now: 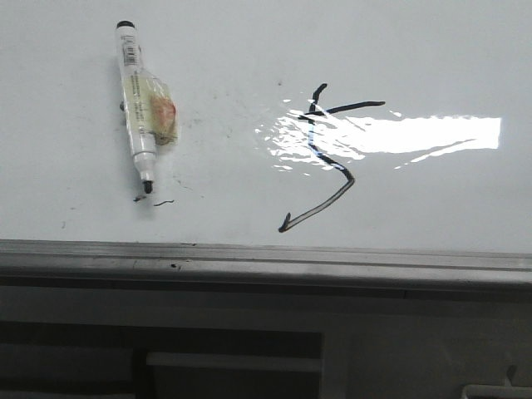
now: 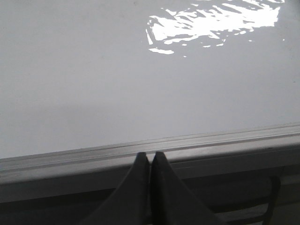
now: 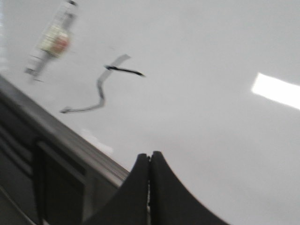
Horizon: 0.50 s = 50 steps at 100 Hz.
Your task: Write number 5 on whiteboard
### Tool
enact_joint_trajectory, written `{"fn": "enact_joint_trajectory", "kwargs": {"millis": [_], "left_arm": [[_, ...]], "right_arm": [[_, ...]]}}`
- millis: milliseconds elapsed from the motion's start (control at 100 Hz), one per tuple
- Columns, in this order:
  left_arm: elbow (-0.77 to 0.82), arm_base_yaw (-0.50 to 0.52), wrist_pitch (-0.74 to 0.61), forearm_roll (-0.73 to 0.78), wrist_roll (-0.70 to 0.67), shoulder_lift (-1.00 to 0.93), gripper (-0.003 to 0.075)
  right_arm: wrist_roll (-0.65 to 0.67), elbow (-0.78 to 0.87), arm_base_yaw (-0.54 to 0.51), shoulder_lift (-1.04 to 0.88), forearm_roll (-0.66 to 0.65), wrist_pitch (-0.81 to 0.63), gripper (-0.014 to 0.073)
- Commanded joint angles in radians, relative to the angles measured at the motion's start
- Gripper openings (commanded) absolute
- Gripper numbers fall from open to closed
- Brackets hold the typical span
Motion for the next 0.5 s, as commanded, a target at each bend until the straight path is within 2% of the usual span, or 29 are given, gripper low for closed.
{"fn": "enact_joint_trajectory", "kwargs": {"millis": [0, 160, 250, 490], "left_arm": [[0.026, -0.007, -0.074, -0.007, -0.008, -0.028, -0.002], [0.026, -0.007, -0.074, -0.007, -0.008, -0.028, -0.002], [0.026, -0.007, -0.074, -0.007, -0.008, -0.028, -0.002], [0.026, -0.007, -0.074, -0.007, -0.008, -0.028, -0.002]], "right_arm": [[0.19, 0.034, -0.091, -0.016, -0.134, -0.084, -0.0053], [0.19, 0.13, -0.189, -0.016, -0.134, -0.084, -0.0053], [0.19, 0.183, -0.189, -0.016, -0.134, -0.087, -0.0053], [0.19, 0.18, -0.19, -0.016, -0.134, -0.069, -0.0053]]}}
